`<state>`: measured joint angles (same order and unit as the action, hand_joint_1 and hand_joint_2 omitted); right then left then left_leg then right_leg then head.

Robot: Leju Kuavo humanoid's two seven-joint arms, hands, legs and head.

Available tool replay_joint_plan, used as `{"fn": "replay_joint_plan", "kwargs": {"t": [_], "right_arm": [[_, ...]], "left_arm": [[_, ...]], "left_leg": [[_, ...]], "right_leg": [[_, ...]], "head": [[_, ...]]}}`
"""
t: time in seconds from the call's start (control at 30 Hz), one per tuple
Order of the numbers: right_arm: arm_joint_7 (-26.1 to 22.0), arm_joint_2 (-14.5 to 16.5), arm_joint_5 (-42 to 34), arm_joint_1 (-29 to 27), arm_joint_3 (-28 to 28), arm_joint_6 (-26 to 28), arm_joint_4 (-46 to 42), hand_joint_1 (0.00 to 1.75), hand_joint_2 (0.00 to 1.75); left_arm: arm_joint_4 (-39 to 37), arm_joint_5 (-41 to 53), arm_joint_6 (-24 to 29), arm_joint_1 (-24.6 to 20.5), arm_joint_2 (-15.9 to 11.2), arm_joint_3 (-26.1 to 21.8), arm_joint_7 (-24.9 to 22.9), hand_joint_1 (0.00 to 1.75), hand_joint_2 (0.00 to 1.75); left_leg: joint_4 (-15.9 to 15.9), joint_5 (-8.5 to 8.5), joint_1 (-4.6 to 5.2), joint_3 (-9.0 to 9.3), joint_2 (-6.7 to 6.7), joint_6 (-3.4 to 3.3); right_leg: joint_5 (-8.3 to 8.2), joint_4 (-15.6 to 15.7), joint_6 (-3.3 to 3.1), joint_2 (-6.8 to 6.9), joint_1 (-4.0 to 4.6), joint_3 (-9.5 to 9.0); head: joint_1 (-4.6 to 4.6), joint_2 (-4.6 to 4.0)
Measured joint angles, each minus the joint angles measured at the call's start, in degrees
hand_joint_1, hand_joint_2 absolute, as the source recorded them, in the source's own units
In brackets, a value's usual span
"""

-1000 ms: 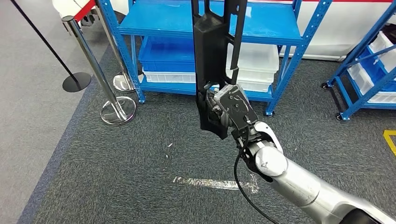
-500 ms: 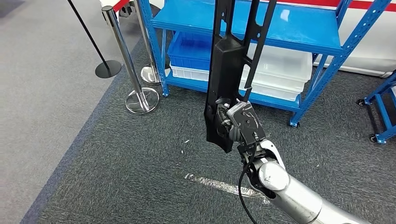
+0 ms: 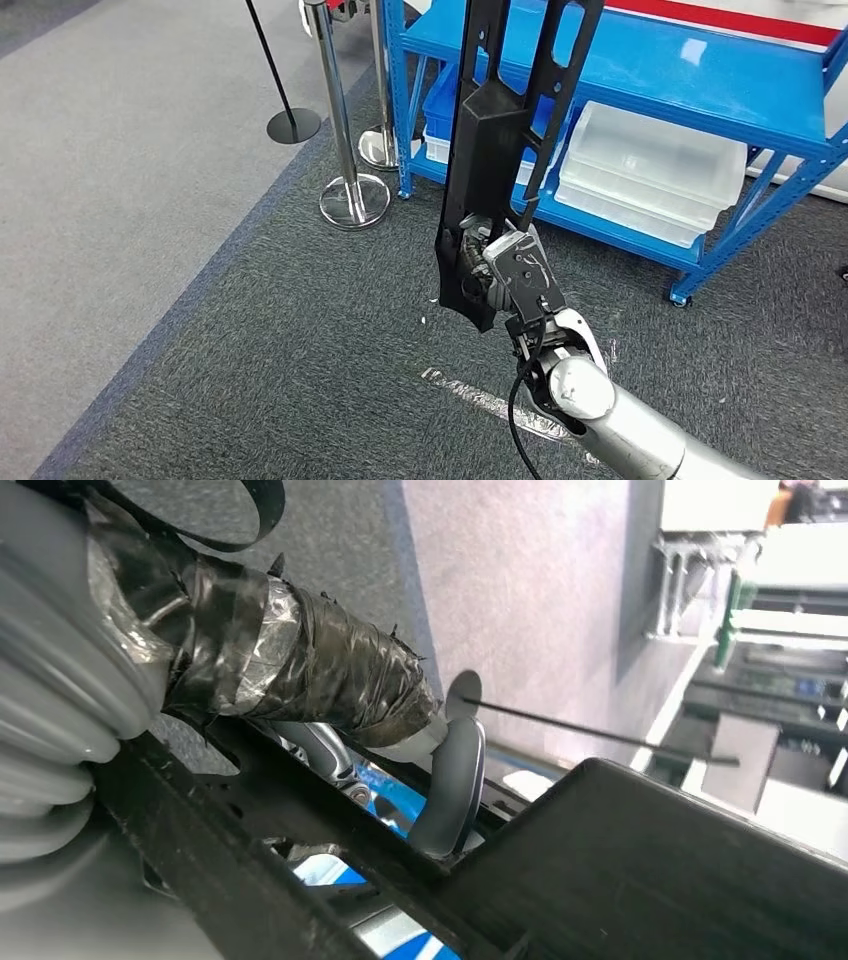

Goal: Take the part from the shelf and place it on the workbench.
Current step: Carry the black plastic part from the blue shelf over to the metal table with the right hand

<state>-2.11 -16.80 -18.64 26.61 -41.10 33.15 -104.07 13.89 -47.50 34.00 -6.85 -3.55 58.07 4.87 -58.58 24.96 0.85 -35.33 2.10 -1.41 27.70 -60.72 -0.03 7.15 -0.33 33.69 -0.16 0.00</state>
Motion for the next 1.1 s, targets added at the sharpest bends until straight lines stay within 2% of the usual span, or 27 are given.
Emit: {"fn": "replay_joint_plan", "kwargs": {"t": [0.07, 0.1, 0.13, 0.17, 0.2, 0.23, 0.27, 0.3, 0.33, 0.4, 0.43, 0.47, 0.5, 0.57, 0.6, 0.63, 0.67, 0.7, 0.73, 0.77, 0.8, 0.83, 0.9, 0.93, 1.0, 1.03, 1.1], "right_arm": [[0.53, -0.07, 1.03, -0.08, 0.09, 0.03, -0.45, 1.75, 1.75], [0.87, -0.14, 1.57, -0.11, 0.14, 0.04, -0.67, 1.75, 1.75], [1.29, -0.19, 2.1, -0.2, 0.17, 0.04, -0.87, 1.75, 1.75], [1.79, -0.28, 2.61, -0.33, 0.18, 0.02, -1.02, 1.75, 1.75], [2.34, -0.39, 3.1, -0.47, 0.18, -0.02, -1.14, 1.75, 1.75], [2.86, -0.49, 3.57, -0.55, 0.18, -0.09, -1.32, 1.75, 1.75], [3.28, -0.61, 3.99, -0.55, 0.19, -0.16, -1.56, 1.75, 1.75], [3.57, -0.71, 4.31, -0.48, 0.2, -0.22, -1.86, 1.75, 1.75], [3.75, -0.83, 4.52, -0.38, 0.26, -0.27, -2.15, 1.75, 1.75], [3.88, -1.0, 4.78, -0.27, 0.43, -0.34, -2.74, 1.75, 1.75], [3.9, -1.04, 4.94, -0.25, 0.5, -0.4, -2.98, 1.75, 1.75], [3.94, -1.06, 5.23, -0.22, 0.53, -0.49, -3.24, 1.75, 1.75], [4.04, -1.07, 5.68, -0.13, 0.53, -0.57, -3.48, 1.75, 1.75], [4.5, -1.09, 6.94, 0.13, 0.53, -0.7, -4.14, 1.75, 1.75], [4.8, -1.09, 7.59, 0.24, 0.53, -0.72, -4.52, 1.75, 1.75], [5.09, -1.1, 8.11, 0.29, 0.53, -0.72, -4.88, 1.75, 1.75], [5.34, -1.11, 8.47, 0.33, 0.53, -0.72, -5.13, 1.75, 1.75], [5.54, -1.12, 8.65, 0.35, 0.53, -0.72, -5.29, 1.75, 1.75], [5.7, -1.12, 8.74, 0.35, 0.53, -0.72, -5.44, 1.75, 1.75], [5.8, -1.12, 8.77, 0.36, 0.53, -0.72, -5.59, 1.75, 1.75], [5.84, -1.12, 8.79, 0.39, 0.53, -0.72, -5.79, 1.75, 1.75], [5.85, -1.12, 8.81, 0.45, 0.53, -0.73, -6.0, 1.75, 1.75], [5.86, -1.12, 8.88, 0.67, 0.54, -0.79, -6.31, 1.75, 1.75], [5.88, -1.12, 8.94, 0.76, 0.54, -0.83, -6.38, 1.75, 1.75], [5.94, -1.14, 9.09, 0.87, 0.55, -0.87, -6.44, 1.75, 1.75], [5.99, -1.16, 9.17, 0.9, 0.55, -0.88, -6.48, 1.75, 1.75], [6.03, -1.26, 9.32, 1.03, 0.55, -0.87, -6.63, 1.75, 1.75]], "left_arm": [[0.0, 0.01, 0.01, 0.11, 0.08, 0.03, 0.15, 0.0, 1.75], [0.0, 0.02, 0.01, 0.1, 0.13, 0.04, 0.21, 0.0, 1.75], [-0.01, 0.02, 0.01, 0.0, 0.16, 0.04, 0.26, 0.0, 1.75], [-0.01, 0.01, 0.01, -0.08, 0.19, 0.04, 0.32, 0.0, 1.75], [-0.01, 0.01, 0.01, -0.11, 0.21, 0.05, 0.36, 0.0, 1.75], [-0.01, 0.01, 0.01, -0.1, 0.22, 0.05, 0.4, 0.0, 1.75], [-0.01, 0.01, 0.01, -0.07, 0.22, 0.06, 0.42, 0.0, 1.75], [-0.01, 0.01, 0.01, -0.04, 0.22, 0.07, 0.43, 0.0, 1.75], [-0.01, 0.02, 0.02, -0.05, 0.22, 0.07, 0.43, 0.0, 1.75], [-0.01, 0.02, 0.05, -0.08, 0.21, 0.07, 0.44, 0.0, 1.75], [-0.01, 0.02, 0.08, -0.02, 0.21, 0.07, 0.44, 0.0, 1.75], [-0.01, 0.02, 0.1, 0.13, 0.19, 0.07, 0.44, 0.0, 1.75], [-0.01, 0.03, 0.11, 0.35, 0.23, 0.07, 0.43, 0.0, 1.75], [0.01, 0.03, 0.1, 0.49, 0.33, 0.07, 0.41, 0.0, 1.75], [0.01, 0.03, 0.1, 0.37, 0.38, 0.07, 0.41, 0.0, 1.75], [0.01, 0.03, 0.09, 0.17, 0.39, 0.07, 0.4, 0.0, 1.75], [0.01, 0.03, 0.07, 0.03, 0.39, 0.07, 0.4, 0.0, 1.75], [0.01, 0.03, 0.04, -0.01, 0.39, 0.08, 0.4, 0.0, 1.75], [0.01, 0.03, 0.02, 0.02, 0.4, 0.08, 0.4, 0.0, 1.75], [0.01, 0.02, 0.01, 0.07, 0.4, 0.09, 0.4, 0.0, 1.75], [0.01, 0.02, 0.01, 0.11, 0.39, 0.09, 0.4, 0.0, 1.75], [0.01, 0.02, 0.01, 0.09, 0.38, 0.09, 0.4, 0.0, 1.75], [0.01, 0.03, 0.03, -0.06, 0.35, 0.09, 0.33, 0.0, 1.75], [0.01, 0.04, 0.04, -0.1, 0.34, 0.09, 0.25, 0.0, 1.75], [0.01, 0.05, 0.09, 0.03, 0.32, 0.1, 0.03, 0.0, 1.75], [0.01, 0.06, 0.11, 0.14, 0.32, 0.11, -0.04, 0.0, 1.75], [0.01, 0.09, 0.15, 0.16, 0.32, 0.11, -0.11, 0.0, 1.75]], "left_leg": [[1.17, -0.65, -0.51, 0.76, -1.24, -0.42], [1.46, -0.89, -0.74, 0.92, -1.82, -0.56], [1.52, -0.98, -0.8, 0.91, -2.47, -0.73], [1.45, -1.03, -0.83, 0.84, -3.2, -0.83], [1.34, -1.01, -0.86, 0.78, -4.01, -0.83], [1.13, -0.95, -0.92, 0.72, -4.91, -0.77], [0.78, -0.84, -1.02, 0.65, -5.84, -0.62], [0.3, -0.64, -1.14, 0.5, -6.72, -0.37], [-0.36, -0.37, -1.2, 0.13, -7.56, 0.0], [-1.4, -0.1, -1.29, -0.83, -8.91, 0.72], [-1.54, -0.18, -1.34, -1.26, -9.54, 1.09], [-1.46, -0.37, -1.43, -1.52, -10.13, 1.39], [-1.5, -0.42, -1.47, -1.75, -9.77, 1.69], [-3.6, 0.74, -1.27, -2.96, -6.65, 2.26], [-6.25, 2.1, -1.23, -4.28, -4.55, 2.52], [-9.73, 3.72, -1.25, -6.03, -3.21, 2.76], [-13.24, 5.07, -1.36, -7.82, -2.66, 2.91], [-15.68, 5.7, -1.43, -9.08, -2.47, 2.95], [-16.17, 5.3, -1.45, -9.36, -2.38, 2.89], [-14.45, 3.95, -1.42, -8.49, -2.18, 2.69], [-10.95, 2.04, -1.32, -6.63, -1.6, 2.35], [-7.06, 0.64, -1.03, -4.59, -0.3, 1.9], [-1.93, -0.71, -0.32, -1.95, 1.61, 0.97], [-1.23, -0.58, -0.02, -1.69, 1.81, 0.63], [-0.53, -0.93, -0.15, -1.43, 0.38, 0.07], [0.1, -1.17, -0.37, -1.03, -0.32, -0.19], [1.19, -1.69, -0.85, -0.2, -1.56, -0.7]], "right_leg": [[1.79, -2.38, 0.51, -2.93, -0.14, 0.79], [3.37, -5.28, 0.65, -4.92, -0.28, 2.1], [5.07, -8.88, 0.75, -6.27, -0.32, 3.83], [6.25, -12.17, 0.87, -6.83, -0.35, 5.47], [6.5, -14.08, 1.01, -7.02, -0.42, 6.49], [5.65, -13.96, 1.16, -7.09, -0.56, 6.56], [3.86, -11.66, 1.33, -7.3, -0.78, 5.58], [1.88, -8.08, 1.5, -8.0, -1.09, 3.99], [0.58, -4.68, 1.69, -9.35, -1.36, 2.46], [-0.19, -1.28, 1.6, -11.16, -1.57, 0.97], [0.02, -1.24, 1.34, -11.25, -1.42, 0.96], [-0.13, -1.25, 0.93, -10.5, -1.41, 0.97], [-0.24, -1.13, 0.58, -9.84, -1.43, 0.94], [-0.43, -0.83, -0.08, -8.45, -1.6, 0.77], [-0.43, -0.76, -0.3, -7.72, -1.52, 0.71], [-0.37, -0.74, -0.46, -6.94, -1.43, 0.69], [-0.3, -0.74, -0.56, -6.12, -1.33, 0.68], [-0.22, -0.74, -0.62, -5.29, -1.26, 0.65], [-0.12, -0.75, -0.65, -4.49, -1.19, 0.59], [-0.01, -0.74, -0.65, -3.74, -1.11, 0.48], [0.14, -0.74, -0.61, -3.0, -1.02, 0.29], [0.3, -0.69, -0.53, -2.32, -0.92, 0.08], [0.56, -0.49, -0.14, -1.03, -0.66, -0.3], [0.61, -0.26, 0.13, -0.4, -0.59, -0.5], [0.71, 0.3, 0.8, 0.39, -0.55, -1.07], [1.02, 0.21, 1.08, -0.48, -0.6, -1.26], [3.14, -3.17, 1.35, -4.04, -0.71, 0.05]], "head": [[0.16, 0.0], [0.25, 0.0], [0.29, 0.0], [0.31, 0.0], [0.32, 0.0], [0.31, 0.0], [0.32, 0.0], [0.33, 0.0], [0.35, 0.0], [0.33, 0.0], [0.32, 0.0], [0.29, 0.0], [0.29, 0.0], [-0.1, 0.0], [-0.3, 0.0], [-0.5, 0.0], [-0.5, 0.0], [-0.52, 0.0], [-0.53, 0.0], [-0.52, 0.0], [-0.53, 0.0], [-0.51, 0.0], [-0.49, 0.0], [-0.48, 0.0], [-0.47, 0.0], [-0.33, 0.0], [-0.02, 0.0]]}}
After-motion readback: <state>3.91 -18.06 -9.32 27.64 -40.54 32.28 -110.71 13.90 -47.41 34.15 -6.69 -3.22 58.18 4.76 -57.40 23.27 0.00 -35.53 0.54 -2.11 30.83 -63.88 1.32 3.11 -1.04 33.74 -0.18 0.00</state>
